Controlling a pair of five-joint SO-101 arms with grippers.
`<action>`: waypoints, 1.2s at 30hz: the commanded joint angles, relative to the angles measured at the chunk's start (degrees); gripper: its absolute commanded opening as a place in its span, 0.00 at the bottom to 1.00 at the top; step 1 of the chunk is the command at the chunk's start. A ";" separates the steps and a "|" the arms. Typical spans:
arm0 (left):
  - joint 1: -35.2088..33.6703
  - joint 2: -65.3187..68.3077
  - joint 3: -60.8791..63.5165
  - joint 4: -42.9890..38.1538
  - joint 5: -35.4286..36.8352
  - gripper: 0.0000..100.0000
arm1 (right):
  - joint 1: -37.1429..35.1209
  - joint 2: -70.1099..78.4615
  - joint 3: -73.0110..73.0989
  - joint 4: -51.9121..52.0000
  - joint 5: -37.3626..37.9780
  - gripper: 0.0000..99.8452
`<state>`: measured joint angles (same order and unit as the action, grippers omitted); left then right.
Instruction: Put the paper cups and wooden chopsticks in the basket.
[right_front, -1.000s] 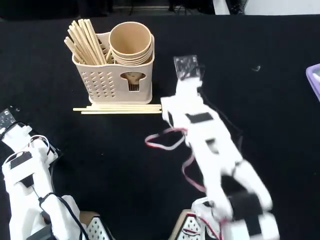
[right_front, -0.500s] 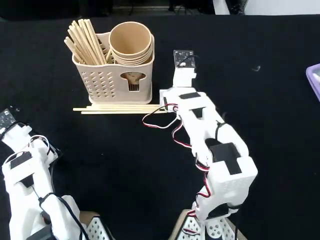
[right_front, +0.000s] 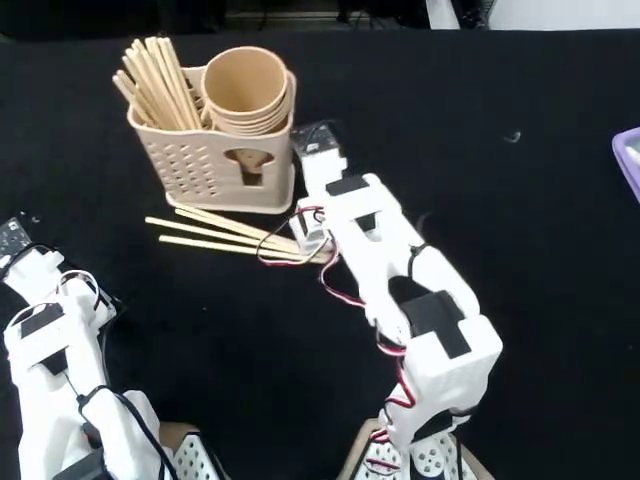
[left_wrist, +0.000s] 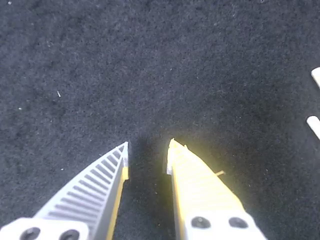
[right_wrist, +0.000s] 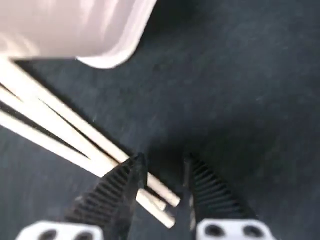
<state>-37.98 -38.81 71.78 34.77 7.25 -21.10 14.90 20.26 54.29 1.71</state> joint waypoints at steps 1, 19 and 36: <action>0.22 -1.32 -0.22 -0.35 0.00 0.13 | -3.34 -5.58 -0.13 4.92 1.76 0.12; 0.31 -1.32 -0.22 -0.35 0.00 0.13 | 5.27 -37.05 26.24 -9.58 -6.59 0.12; 0.66 -1.32 -0.22 -0.35 0.00 0.13 | -13.45 -53.85 41.45 -5.54 36.40 0.12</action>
<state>-37.98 -38.81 71.78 34.77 7.25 -32.18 -37.32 64.84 47.60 34.24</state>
